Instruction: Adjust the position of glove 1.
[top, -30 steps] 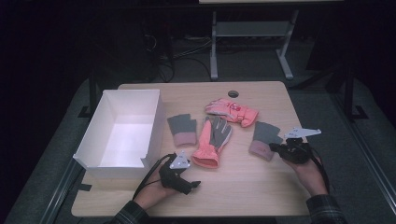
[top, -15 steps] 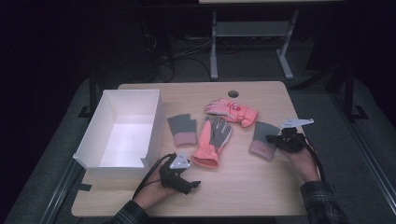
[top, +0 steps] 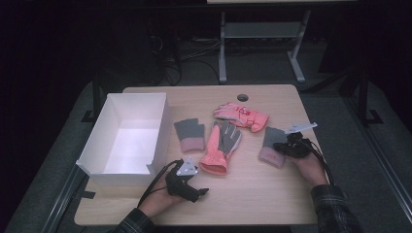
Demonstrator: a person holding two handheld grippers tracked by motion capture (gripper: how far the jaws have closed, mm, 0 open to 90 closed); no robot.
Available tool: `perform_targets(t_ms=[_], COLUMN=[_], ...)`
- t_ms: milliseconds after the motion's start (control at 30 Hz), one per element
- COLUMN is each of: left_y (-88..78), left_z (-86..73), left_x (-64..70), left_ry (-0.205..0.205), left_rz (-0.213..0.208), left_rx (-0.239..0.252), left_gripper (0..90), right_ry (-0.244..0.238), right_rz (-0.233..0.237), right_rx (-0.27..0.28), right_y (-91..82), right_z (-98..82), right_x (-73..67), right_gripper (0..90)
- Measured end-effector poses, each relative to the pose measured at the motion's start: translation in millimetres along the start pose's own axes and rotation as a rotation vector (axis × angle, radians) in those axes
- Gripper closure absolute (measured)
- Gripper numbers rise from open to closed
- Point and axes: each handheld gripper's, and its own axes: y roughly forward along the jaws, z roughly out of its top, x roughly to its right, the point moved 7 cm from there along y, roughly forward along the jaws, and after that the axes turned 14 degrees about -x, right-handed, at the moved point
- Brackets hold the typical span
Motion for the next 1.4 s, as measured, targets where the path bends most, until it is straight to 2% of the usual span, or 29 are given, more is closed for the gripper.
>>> perform_targets(t_ms=[67, 300, 400, 567, 667, 1167, 1267, 1300, 1400], left_y=[-0.2, -0.4, -0.4, -0.4, -0.6, -0.3, -0.3, -0.2, -0.2], left_z=[-0.3, -0.5, -0.5, -0.6, -0.7, -0.6, -0.6, -0.5, -0.6], left_x=[0.0, 0.2, 0.2, 0.4, 0.5, 0.5, 0.5, 0.5, 0.4], left_ry=[0.002, 0.002, 0.002, 0.001, -0.001, 0.000, -0.001, -0.001, 0.000], left_rz=[0.000, 0.000, 0.000, -0.001, -0.001, -0.001, -0.001, -0.001, 0.000], left_rx=[-0.002, -0.002, -0.002, -0.001, -0.001, 0.003, 0.003, 0.004, 0.004], left_gripper=[11.3, 11.3, 11.3, 11.3, 11.3, 11.3, 11.3, 11.3, 11.3], right_ry=[0.002, -0.040, -0.042, -0.055, -0.084, -0.155, -0.179, -0.197, -0.210], right_rz=[0.002, 0.022, 0.057, 0.076, 0.091, 0.141, 0.157, 0.167, 0.173], right_rx=[-0.005, -0.018, -0.027, -0.036, -0.041, -0.058, -0.064, -0.069, -0.074], right_y=[-0.5, -2.2, -4.1, -6.6, -7.4, -9.0, -9.1, -9.7, -9.6], right_z=[-0.6, -5.2, -10.5, -14.4, -17.7, -25.5, -26.7, -27.3, -27.9], right_x=[-2.0, -17.8, -28.3, -37.7, -49.1, -87.4, -99.0, -107.9, -113.7], right_gripper=[90.0, 90.0, 90.0, 90.0, 90.0, 90.0, 90.0, 90.0, 90.0])
